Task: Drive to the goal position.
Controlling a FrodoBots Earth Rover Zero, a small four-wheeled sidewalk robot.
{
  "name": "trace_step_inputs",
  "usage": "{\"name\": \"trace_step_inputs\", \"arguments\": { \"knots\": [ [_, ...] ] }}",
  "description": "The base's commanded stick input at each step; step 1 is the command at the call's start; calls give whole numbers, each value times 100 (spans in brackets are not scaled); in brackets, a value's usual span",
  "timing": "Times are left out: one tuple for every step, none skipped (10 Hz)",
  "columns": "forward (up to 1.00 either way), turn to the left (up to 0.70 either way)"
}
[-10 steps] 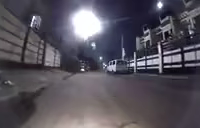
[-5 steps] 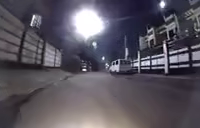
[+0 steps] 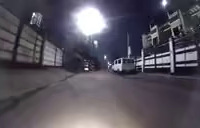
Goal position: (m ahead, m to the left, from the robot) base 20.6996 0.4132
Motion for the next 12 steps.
{"name": "trace_step_inputs", "arguments": {
  "knots": [
    [85, 3],
    [85, 3],
    [85, 3],
    [85, 3],
    [85, 3],
    [85, 3],
    [85, 3],
    [85, 3],
    [85, 3],
    [85, 3],
    [85, 3],
    [85, 3]
  ]
}}
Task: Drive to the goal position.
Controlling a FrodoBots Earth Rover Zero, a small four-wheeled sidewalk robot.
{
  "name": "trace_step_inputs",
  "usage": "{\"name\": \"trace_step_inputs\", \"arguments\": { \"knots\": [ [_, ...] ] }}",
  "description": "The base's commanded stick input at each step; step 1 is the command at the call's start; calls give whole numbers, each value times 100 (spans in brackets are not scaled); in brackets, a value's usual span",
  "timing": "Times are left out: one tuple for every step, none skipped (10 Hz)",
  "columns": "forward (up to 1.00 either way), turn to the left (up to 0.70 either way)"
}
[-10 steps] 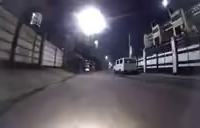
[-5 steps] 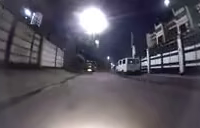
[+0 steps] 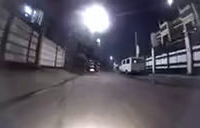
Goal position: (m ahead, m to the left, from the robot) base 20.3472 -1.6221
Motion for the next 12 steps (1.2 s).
{"name": "trace_step_inputs", "arguments": {
  "knots": [
    [85, 3],
    [85, 3],
    [85, 3],
    [85, 3],
    [85, 3],
    [85, 3],
    [85, 3],
    [85, 3],
    [85, 3],
    [85, 3],
    [85, 3],
    [85, 3]
  ]
}}
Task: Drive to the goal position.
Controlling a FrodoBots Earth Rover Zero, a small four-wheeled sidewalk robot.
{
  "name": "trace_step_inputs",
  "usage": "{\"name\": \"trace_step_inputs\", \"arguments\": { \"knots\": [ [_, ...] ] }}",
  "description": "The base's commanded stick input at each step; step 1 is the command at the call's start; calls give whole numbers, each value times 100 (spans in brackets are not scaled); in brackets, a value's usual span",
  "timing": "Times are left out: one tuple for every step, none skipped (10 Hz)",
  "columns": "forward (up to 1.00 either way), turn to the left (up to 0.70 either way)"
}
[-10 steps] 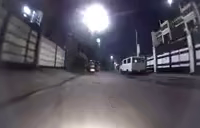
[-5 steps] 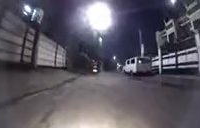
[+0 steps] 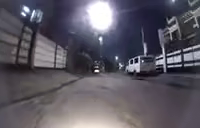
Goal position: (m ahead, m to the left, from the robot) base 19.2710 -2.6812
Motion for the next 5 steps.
{"name": "trace_step_inputs", "arguments": {
  "knots": [
    [85, 3],
    [85, 3],
    [85, 3],
    [85, 3],
    [85, 3]
  ]
}}
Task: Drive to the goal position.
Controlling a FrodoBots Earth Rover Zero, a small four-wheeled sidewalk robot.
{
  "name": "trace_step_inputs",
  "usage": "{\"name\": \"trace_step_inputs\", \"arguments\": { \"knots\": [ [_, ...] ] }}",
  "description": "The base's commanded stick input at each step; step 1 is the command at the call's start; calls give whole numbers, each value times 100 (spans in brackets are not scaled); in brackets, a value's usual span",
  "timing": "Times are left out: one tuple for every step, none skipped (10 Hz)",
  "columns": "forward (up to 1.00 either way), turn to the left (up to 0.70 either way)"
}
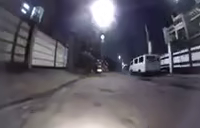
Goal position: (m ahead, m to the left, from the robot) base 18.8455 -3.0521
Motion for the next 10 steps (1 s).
{"name": "trace_step_inputs", "arguments": {
  "knots": [
    [85, 3],
    [85, 3],
    [85, 3],
    [85, 2],
    [85, -13],
    [85, -27],
    [85, -31],
    [85, -31],
    [85, -31],
    [85, -31]
  ]
}}
